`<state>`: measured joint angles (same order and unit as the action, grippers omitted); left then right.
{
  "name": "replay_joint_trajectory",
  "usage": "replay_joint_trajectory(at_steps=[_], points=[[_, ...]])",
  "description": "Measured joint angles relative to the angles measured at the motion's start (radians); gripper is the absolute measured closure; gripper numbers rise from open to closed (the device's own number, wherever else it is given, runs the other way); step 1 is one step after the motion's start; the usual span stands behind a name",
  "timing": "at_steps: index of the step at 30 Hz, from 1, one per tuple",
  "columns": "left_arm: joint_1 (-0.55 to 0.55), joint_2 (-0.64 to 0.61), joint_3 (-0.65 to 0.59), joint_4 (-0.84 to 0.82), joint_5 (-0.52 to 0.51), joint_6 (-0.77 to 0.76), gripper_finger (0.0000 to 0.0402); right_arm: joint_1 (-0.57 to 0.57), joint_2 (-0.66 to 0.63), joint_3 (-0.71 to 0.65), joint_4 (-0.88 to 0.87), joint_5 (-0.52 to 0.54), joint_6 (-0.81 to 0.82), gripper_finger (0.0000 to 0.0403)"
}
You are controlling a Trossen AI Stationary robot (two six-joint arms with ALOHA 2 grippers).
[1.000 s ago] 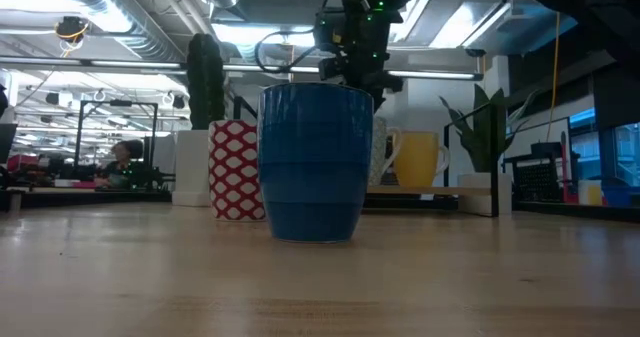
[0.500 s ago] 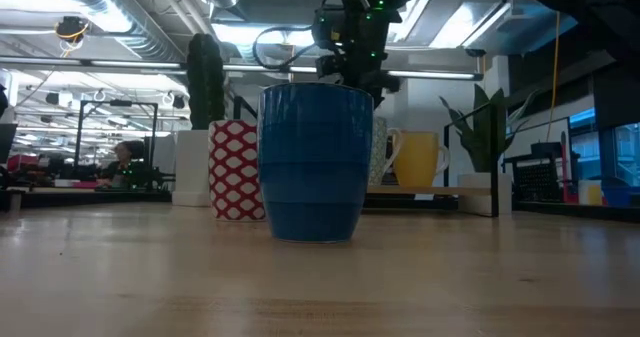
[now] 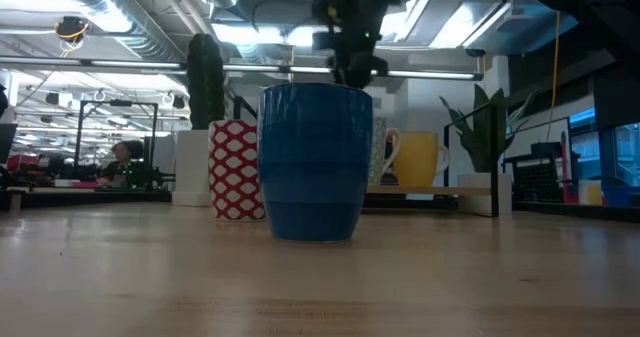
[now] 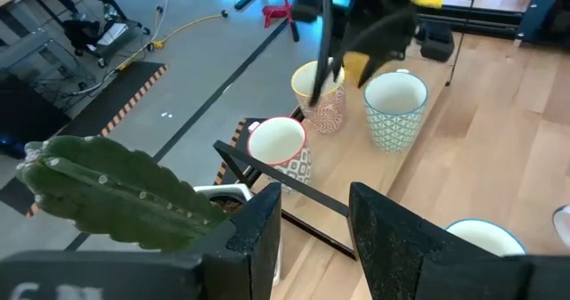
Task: Place coffee mugs
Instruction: Put the red patterned mug on the shelf
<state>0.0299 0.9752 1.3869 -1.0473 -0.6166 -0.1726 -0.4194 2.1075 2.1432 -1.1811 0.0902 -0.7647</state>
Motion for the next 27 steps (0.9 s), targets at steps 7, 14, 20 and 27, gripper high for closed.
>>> replay_joint_trajectory(at_steps=[7, 14, 20, 27], points=[[0.0, 0.0, 0.0, -0.005, 0.0, 0.0, 0.0272, 0.009, -0.002, 0.179, -0.117, -0.124, 0.064, 0.0267], [0.0, 0.0, 0.0, -0.034, 0.0, 0.0, 0.0272, 0.18, -0.042, 0.173, -0.21, -0.273, 0.08, 0.0267], [0.0, 0.0, 0.0, -0.034, 0.007, 0.0, 0.0272, 0.364, 0.007, 0.171, -0.106, -0.096, 0.037, 0.0267], [0.0, 0.0, 0.0, -0.043, 0.01, 0.0, 0.0272, 0.406, 0.09, 0.171, 0.072, -0.176, -0.012, 0.0267]])
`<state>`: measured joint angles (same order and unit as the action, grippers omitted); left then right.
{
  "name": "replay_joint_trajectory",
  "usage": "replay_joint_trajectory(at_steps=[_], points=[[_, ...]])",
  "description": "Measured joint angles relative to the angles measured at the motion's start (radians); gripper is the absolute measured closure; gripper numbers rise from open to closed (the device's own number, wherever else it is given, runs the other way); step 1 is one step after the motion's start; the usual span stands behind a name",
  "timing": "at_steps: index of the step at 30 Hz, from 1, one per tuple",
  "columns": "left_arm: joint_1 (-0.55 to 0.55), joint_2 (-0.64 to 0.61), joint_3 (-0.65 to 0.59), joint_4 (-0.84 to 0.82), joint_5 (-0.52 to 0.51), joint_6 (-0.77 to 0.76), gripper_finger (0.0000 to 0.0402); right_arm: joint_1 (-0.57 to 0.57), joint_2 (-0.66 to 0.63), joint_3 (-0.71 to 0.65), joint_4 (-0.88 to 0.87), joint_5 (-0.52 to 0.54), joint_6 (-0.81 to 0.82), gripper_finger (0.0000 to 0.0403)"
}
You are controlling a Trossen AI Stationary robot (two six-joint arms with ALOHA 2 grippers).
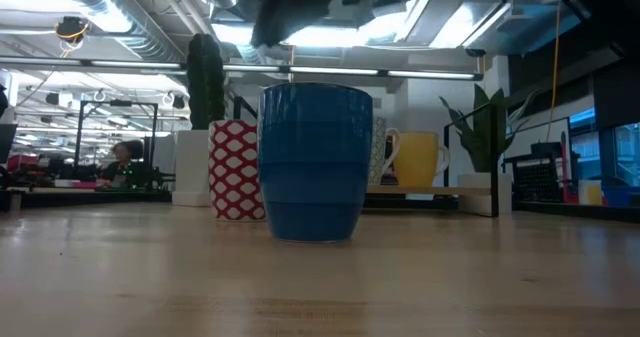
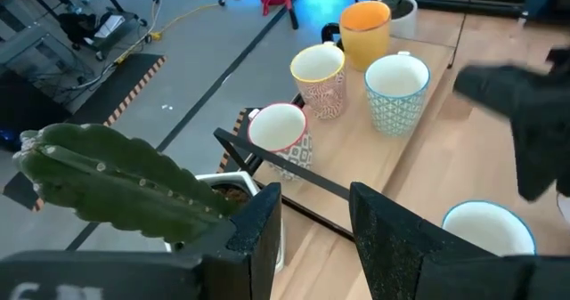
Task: Place coffee mugs
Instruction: Put the red patterned mug on the shelf
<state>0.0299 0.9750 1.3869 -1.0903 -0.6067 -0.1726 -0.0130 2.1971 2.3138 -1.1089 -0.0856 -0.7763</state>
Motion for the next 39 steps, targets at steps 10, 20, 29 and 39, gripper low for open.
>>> replay_joint_trajectory(at_steps=[10, 20, 29, 39], points=[[0.0, 0.0, 0.0, -0.026, 0.036, -0.007, 0.0272, 0.003, 0.099, -0.001, -0.032, -0.09, -0.127, 0.0267], [0.0, 0.0, 0.0, -0.026, 0.042, -0.008, 0.0272, 0.002, 0.15, -0.009, -0.098, -0.048, -0.208, 0.0267], [0.0, 0.0, 0.0, -0.027, 0.041, -0.008, 0.0272, 0.001, 0.156, -0.085, -0.069, -0.003, -0.281, 0.0267], [0.0, 0.0, 0.0, -0.027, 0.04, -0.011, 0.0272, 0.001, 0.156, -0.109, -0.061, 0.031, -0.292, 0.0386]])
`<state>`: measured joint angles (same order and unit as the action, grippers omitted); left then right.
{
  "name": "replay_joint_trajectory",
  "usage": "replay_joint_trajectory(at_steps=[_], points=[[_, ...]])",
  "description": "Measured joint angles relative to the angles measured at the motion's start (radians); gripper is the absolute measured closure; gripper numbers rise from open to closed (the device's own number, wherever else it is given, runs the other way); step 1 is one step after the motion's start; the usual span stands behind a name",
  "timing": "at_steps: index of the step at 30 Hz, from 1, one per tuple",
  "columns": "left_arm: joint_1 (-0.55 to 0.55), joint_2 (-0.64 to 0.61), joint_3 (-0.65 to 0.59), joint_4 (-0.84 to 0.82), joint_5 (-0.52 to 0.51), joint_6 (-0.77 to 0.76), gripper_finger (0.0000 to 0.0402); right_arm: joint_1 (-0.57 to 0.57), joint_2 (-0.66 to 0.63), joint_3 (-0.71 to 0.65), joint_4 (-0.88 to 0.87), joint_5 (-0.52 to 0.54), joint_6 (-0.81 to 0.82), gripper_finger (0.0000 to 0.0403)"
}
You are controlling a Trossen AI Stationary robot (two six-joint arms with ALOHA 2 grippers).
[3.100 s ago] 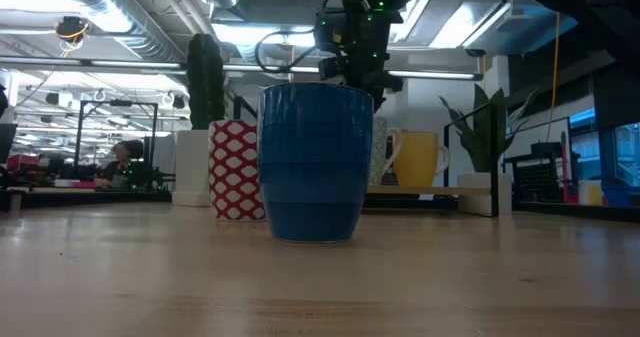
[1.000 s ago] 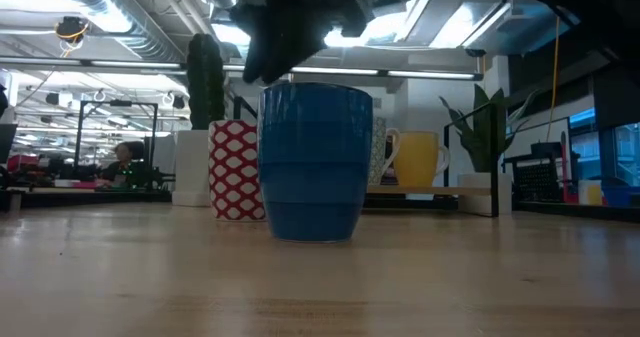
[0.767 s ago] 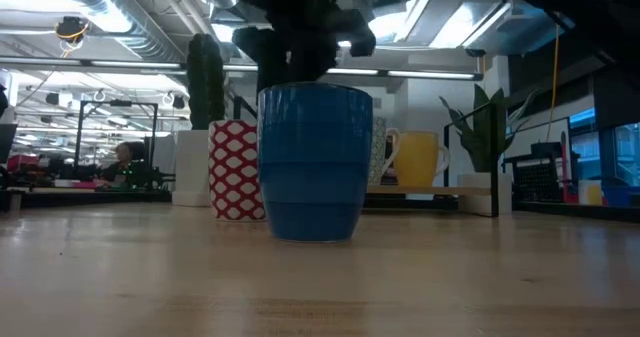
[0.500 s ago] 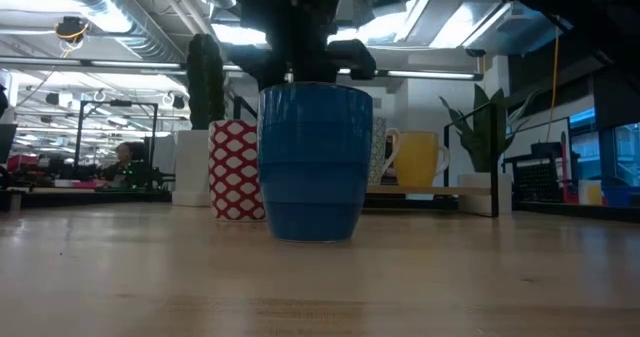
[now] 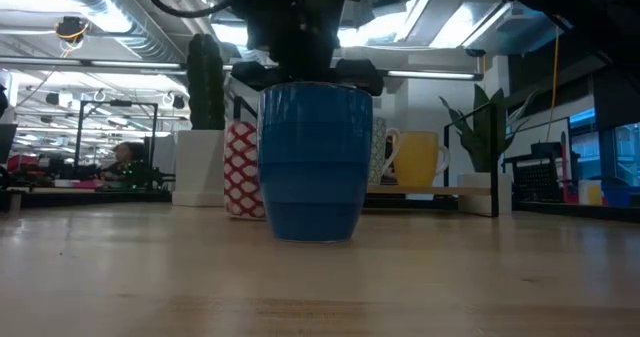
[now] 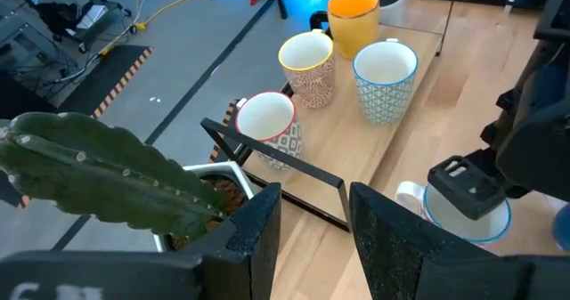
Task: Place coffee mugs
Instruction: Put the red patterned mug on the shelf
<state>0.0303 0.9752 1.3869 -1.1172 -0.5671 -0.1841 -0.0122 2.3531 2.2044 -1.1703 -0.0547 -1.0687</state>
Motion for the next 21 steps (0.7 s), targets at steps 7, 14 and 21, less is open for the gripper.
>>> replay_joint_trajectory(at_steps=[7, 14, 21], points=[[0.0, 0.0, 0.0, 0.0, 0.0, 0.002, 0.0272, -0.001, 0.0, 0.029, -0.071, -0.032, 0.023, 0.0397], [0.0, 0.0, 0.0, 0.0, 0.0, 0.003, 0.0272, -0.014, -0.004, 0.151, -0.163, -0.063, 0.151, 0.0399], [0.0, 0.0, 0.0, 0.0, -0.001, 0.003, 0.0272, -0.073, -0.029, 0.148, -0.144, 0.028, 0.306, 0.0401]])
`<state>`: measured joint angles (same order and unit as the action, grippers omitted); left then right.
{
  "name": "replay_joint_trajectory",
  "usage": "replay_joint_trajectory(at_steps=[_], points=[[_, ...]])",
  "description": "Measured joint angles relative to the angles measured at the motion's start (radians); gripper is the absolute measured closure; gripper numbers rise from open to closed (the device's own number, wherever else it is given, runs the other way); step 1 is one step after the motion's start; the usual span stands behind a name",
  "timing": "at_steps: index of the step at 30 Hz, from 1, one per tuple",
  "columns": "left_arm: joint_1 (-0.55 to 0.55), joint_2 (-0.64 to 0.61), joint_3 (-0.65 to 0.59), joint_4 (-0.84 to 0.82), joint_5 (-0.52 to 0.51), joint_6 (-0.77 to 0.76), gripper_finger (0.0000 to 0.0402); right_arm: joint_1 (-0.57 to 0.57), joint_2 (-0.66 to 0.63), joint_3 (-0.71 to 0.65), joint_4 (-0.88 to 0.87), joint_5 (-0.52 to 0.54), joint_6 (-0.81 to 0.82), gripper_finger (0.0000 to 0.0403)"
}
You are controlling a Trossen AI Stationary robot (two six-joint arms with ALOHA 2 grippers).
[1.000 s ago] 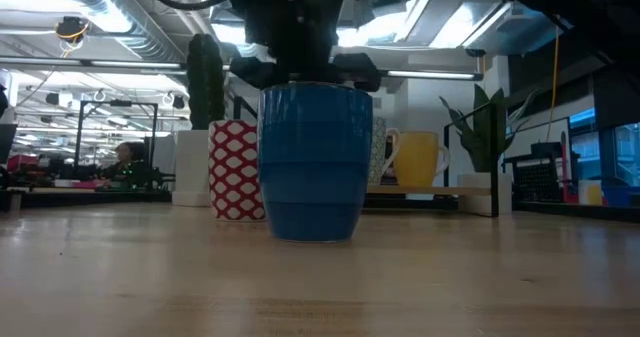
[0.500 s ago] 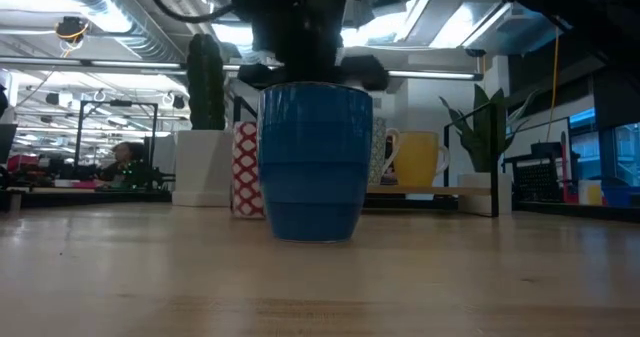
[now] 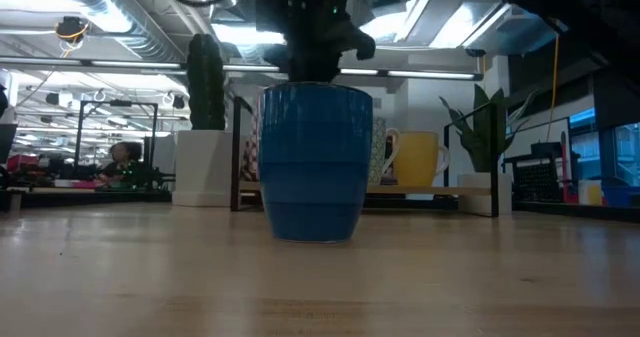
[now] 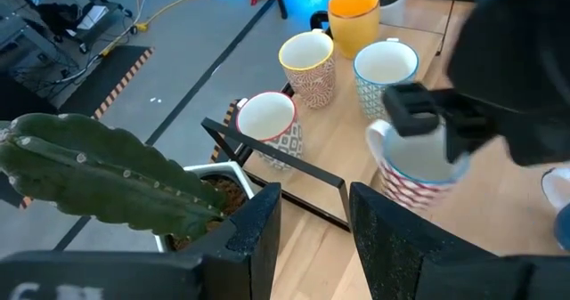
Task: Place coffee mugs
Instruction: Put the red patterned mug on the shelf
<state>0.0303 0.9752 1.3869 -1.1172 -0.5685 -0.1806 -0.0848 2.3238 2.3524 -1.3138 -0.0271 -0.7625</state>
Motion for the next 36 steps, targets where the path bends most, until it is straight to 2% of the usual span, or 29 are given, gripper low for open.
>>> replay_joint_trajectory(at_steps=[16, 36], points=[[0.0, 0.0, 0.0, 0.002, -0.015, 0.0, 0.0272, -0.134, 0.004, 0.0, 0.111, 0.02, 0.107, 0.0402], [0.0, 0.0, 0.0, 0.003, -0.025, 0.0, 0.0272, -0.14, 0.006, -0.024, 0.132, 0.001, 0.156, 0.0403]])
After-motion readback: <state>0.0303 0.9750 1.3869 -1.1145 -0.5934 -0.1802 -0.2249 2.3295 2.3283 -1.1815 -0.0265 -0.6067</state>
